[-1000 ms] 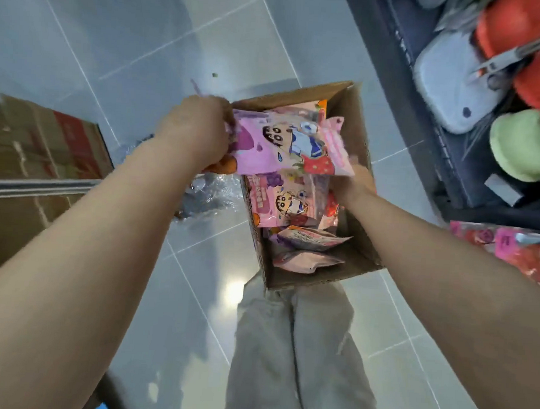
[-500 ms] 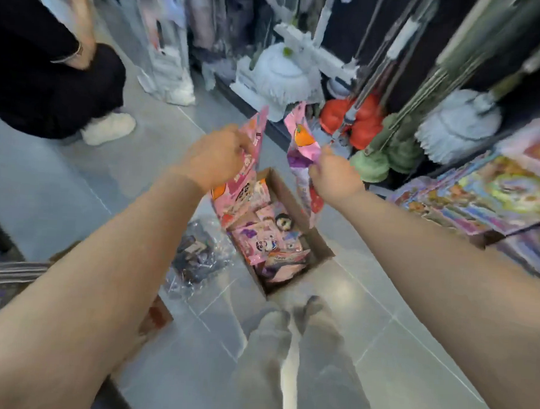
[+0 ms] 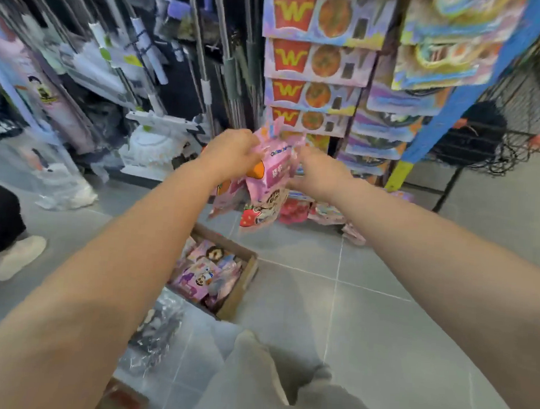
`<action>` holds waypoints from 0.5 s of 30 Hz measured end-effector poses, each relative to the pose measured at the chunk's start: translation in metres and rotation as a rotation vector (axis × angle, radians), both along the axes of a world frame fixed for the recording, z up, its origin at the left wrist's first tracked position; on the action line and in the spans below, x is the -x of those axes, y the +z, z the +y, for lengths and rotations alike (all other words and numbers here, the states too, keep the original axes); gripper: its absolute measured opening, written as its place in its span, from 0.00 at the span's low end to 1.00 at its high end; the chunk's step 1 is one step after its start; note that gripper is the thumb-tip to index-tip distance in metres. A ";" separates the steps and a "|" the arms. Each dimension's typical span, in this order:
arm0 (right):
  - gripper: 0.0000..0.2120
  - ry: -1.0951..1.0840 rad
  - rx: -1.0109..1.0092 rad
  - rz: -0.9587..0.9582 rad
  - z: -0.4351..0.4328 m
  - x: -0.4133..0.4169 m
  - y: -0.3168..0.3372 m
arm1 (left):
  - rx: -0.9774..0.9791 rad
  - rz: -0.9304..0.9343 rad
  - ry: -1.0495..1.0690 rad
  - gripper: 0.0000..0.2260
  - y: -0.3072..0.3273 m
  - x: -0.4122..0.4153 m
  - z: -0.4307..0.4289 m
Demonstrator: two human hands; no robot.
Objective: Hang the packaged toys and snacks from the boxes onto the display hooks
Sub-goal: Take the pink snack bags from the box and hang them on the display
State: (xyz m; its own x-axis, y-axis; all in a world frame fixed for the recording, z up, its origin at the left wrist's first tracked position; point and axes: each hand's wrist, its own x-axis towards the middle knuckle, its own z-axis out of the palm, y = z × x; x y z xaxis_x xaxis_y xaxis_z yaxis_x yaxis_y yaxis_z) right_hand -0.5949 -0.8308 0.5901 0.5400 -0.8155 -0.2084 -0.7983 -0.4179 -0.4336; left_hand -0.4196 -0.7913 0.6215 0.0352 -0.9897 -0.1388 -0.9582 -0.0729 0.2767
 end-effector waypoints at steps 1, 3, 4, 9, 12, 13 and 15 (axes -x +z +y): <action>0.31 -0.098 -0.015 -0.100 -0.003 0.026 -0.002 | -0.013 -0.027 -0.078 0.13 0.002 0.019 -0.004; 0.42 -0.250 -0.022 -0.167 -0.001 0.082 -0.007 | -0.017 -0.068 -0.217 0.13 0.009 0.061 -0.010; 0.46 -0.288 -0.016 -0.131 0.003 0.106 -0.009 | -0.013 -0.076 -0.271 0.12 0.012 0.081 -0.011; 0.34 -0.472 0.185 -0.018 0.012 0.207 -0.012 | 0.066 -0.137 -0.484 0.11 0.010 0.174 -0.022; 0.19 -0.436 0.191 0.078 0.003 0.246 -0.012 | 0.073 -0.140 -0.524 0.08 -0.007 0.215 -0.029; 0.13 -0.410 0.159 0.073 -0.002 0.256 -0.014 | 0.073 -0.146 -0.532 0.09 -0.012 0.226 -0.032; 0.07 -0.425 0.069 -0.003 -0.013 0.269 -0.016 | 0.081 -0.206 -0.548 0.11 -0.018 0.242 -0.041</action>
